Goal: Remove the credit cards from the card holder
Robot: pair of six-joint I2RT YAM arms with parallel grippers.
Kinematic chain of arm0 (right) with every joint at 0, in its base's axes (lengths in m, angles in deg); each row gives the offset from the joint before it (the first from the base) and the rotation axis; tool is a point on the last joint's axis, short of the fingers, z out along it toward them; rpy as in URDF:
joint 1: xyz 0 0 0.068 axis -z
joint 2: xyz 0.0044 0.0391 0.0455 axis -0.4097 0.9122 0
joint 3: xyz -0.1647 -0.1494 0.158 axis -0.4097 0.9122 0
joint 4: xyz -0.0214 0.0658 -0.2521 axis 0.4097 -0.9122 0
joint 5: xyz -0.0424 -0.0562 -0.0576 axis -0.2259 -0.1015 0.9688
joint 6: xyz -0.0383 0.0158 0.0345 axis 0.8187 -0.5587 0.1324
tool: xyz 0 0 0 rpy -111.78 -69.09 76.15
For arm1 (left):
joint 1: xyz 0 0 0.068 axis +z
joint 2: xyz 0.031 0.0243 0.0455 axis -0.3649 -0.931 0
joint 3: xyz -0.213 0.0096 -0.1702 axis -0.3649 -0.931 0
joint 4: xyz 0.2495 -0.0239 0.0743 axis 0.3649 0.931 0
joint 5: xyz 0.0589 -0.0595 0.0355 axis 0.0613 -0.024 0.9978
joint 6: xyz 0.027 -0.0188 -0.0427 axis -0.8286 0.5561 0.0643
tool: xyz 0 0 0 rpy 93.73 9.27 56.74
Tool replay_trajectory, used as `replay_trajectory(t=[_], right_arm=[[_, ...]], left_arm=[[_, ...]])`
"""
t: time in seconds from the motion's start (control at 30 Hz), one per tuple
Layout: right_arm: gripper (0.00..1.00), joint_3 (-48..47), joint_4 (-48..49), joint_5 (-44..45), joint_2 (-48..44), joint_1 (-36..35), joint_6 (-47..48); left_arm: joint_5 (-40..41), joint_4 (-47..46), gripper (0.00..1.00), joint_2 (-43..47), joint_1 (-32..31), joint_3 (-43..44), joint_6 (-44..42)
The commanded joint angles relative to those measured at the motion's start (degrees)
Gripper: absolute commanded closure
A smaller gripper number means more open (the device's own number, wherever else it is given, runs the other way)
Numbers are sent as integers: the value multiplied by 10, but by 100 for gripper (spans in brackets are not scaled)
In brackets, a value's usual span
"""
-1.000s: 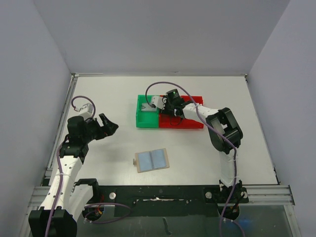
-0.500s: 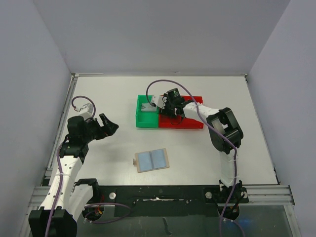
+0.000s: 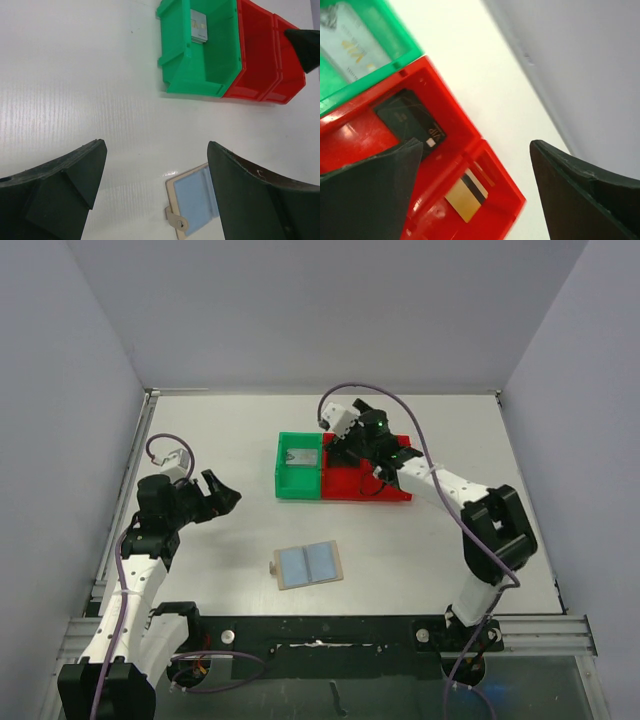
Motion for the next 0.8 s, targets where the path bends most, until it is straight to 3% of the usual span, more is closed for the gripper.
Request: replay_trajectory(t=[0.0, 0.1, 0.27, 0.43, 0.5, 0.57, 0.67, 0.77], right_arm=[[1, 98, 207, 63, -146, 4, -144], [2, 152, 209, 73, -222, 4, -243], [3, 193, 109, 60, -296, 5, -445], [3, 256, 27, 85, -356, 8, -671], [2, 286, 6, 55, -377, 10, -750], [2, 332, 33, -26, -392, 10, -766], [2, 383, 56, -86, -405, 5, -822], [2, 419, 72, -98, -411, -17, -868]], left_arm=[[-9, -37, 19, -4, -6, 2, -7], [-10, -36, 19, -10, -7, 3, -6], [-12, -38, 19, -14, -8, 4, -1], [-76, -81, 14, -7, -11, -13, 33], [-102, -84, 13, -6, -12, -11, 42], [-155, -109, 13, -7, -21, -10, 66], [-152, -147, 17, -11, -100, -3, 118], [-39, -126, 19, -19, -249, 14, 119]])
